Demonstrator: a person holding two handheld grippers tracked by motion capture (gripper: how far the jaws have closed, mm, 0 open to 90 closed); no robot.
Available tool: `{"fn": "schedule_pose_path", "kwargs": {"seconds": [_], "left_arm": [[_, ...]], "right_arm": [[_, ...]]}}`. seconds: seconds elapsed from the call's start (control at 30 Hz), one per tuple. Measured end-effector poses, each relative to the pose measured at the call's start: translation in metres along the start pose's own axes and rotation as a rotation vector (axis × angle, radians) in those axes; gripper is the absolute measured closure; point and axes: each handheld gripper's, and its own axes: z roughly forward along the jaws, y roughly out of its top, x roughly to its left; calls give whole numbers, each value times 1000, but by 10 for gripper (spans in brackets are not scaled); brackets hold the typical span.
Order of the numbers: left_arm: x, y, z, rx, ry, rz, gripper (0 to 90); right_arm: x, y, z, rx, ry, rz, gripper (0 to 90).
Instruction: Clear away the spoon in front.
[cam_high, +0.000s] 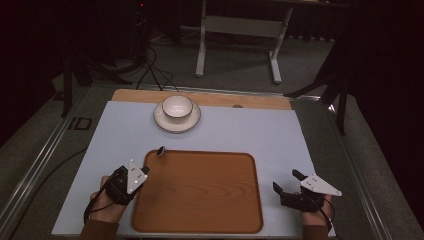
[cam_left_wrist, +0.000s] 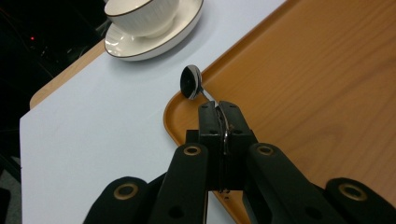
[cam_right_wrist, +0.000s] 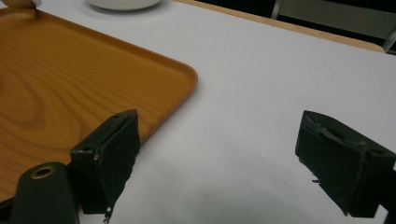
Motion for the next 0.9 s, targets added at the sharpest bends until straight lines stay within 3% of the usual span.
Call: {"fn": "schedule_pose_path", "kwargs": {"seconds": [0.67,0.9], "left_arm": [[-5,-15,-5,26,-4,-12,881],[-9,-18,-5,32,-15,-31,798]], "right_arm": [[0,0,0,0,-4,1,135],[0,0,0,3,-2,-3,135]]}}
